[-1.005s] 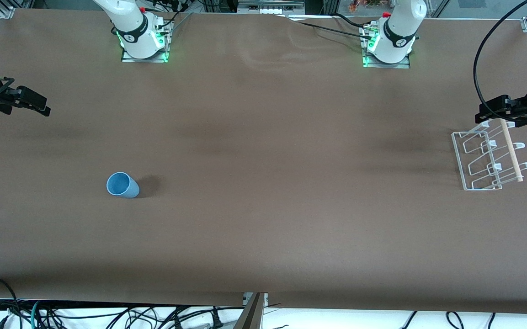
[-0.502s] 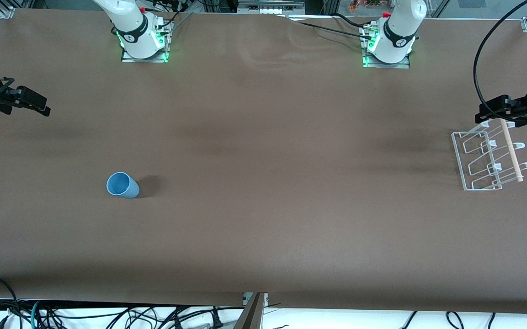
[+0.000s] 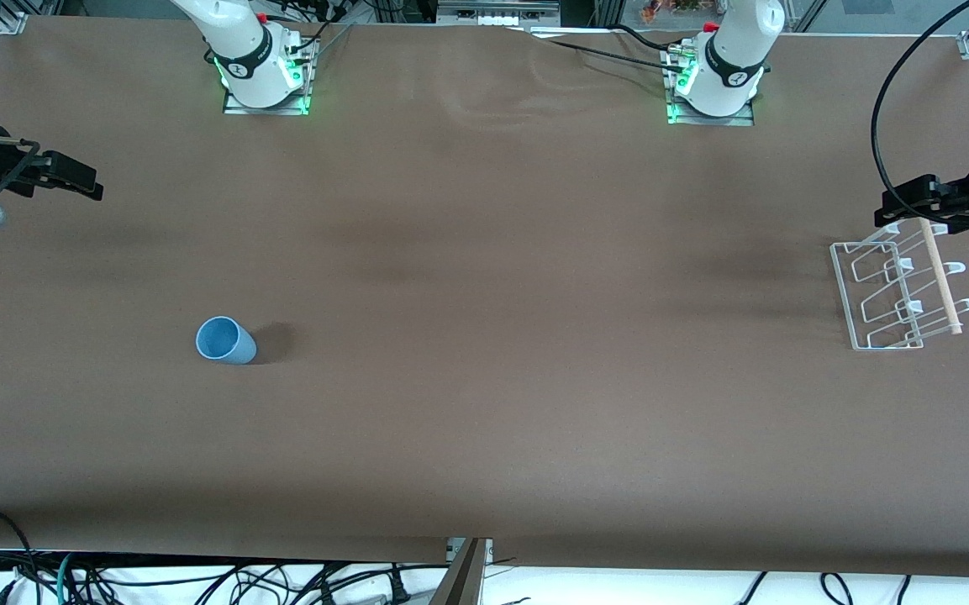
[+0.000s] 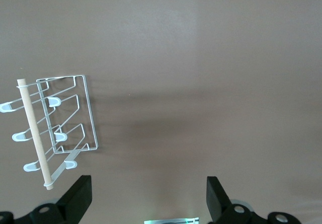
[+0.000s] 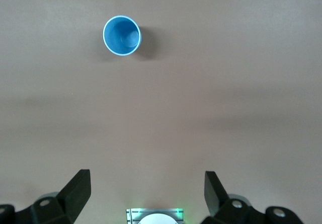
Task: Transfer cup to left arm and place on rack
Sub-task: 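Reach the right gripper down and grasp the blue cup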
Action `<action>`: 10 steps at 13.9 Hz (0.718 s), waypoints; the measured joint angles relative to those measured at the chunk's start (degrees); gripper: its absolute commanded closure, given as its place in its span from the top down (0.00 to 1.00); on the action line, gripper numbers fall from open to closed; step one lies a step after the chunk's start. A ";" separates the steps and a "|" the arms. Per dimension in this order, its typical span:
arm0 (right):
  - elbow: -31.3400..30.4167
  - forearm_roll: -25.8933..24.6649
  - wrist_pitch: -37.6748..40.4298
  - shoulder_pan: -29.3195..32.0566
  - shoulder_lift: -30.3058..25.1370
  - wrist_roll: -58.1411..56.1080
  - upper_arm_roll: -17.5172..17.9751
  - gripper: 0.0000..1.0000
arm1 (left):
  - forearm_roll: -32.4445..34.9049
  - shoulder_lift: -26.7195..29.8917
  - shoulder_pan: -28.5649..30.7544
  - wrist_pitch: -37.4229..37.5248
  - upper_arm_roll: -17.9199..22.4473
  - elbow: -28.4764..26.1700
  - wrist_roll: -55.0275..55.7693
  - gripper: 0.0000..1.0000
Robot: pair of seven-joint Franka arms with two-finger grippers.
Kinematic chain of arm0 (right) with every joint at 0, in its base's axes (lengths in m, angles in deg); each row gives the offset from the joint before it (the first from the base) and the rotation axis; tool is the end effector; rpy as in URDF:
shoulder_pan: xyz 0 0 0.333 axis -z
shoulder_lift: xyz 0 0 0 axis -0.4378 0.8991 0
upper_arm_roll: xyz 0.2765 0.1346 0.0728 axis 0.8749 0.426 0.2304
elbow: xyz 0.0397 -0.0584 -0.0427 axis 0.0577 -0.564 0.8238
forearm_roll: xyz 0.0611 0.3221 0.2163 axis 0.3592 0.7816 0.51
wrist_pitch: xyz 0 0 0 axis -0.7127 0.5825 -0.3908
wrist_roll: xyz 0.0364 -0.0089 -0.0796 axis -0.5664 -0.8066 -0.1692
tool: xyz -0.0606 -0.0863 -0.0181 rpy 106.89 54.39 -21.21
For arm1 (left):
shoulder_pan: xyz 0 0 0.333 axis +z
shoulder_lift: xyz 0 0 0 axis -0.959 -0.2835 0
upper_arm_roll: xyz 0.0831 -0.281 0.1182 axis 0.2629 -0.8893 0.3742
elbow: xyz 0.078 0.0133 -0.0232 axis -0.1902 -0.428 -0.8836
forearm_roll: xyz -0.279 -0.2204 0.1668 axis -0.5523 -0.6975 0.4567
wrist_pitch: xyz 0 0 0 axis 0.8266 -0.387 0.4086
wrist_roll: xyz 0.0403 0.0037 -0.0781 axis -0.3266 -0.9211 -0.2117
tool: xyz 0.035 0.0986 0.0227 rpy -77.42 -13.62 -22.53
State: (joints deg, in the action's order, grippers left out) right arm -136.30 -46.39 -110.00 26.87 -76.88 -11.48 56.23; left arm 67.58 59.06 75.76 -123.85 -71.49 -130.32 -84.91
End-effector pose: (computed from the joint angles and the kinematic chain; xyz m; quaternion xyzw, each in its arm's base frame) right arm 0.5415 -0.0242 0.5718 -0.9967 0.0182 0.0788 0.0008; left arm 0.5833 0.0268 0.5983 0.9964 -0.0242 -0.0781 0.0203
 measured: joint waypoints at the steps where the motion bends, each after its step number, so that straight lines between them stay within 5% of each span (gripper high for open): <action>1: 0.02 0.00 0.05 0.00 0.20 -0.01 0.03 1.00 | 0.00 0.00 0.00 0.00 0.01 0.00 0.00 1.00; 6: 1.43 0.00 -1.39 0.00 3.60 -0.02 0.04 1.00 | 0.00 -0.26 0.00 0.00 0.02 0.01 0.00 1.00; 10: 1.73 0.02 -9.99 -0.02 9.25 -0.03 0.11 1.00 | 0.00 -1.80 0.00 -0.03 0.14 1.05 0.00 1.00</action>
State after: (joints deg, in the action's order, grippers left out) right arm -134.58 -46.37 -119.99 26.84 -67.62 -11.51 56.34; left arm 67.58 57.26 75.76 -123.88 -71.35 -129.27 -84.91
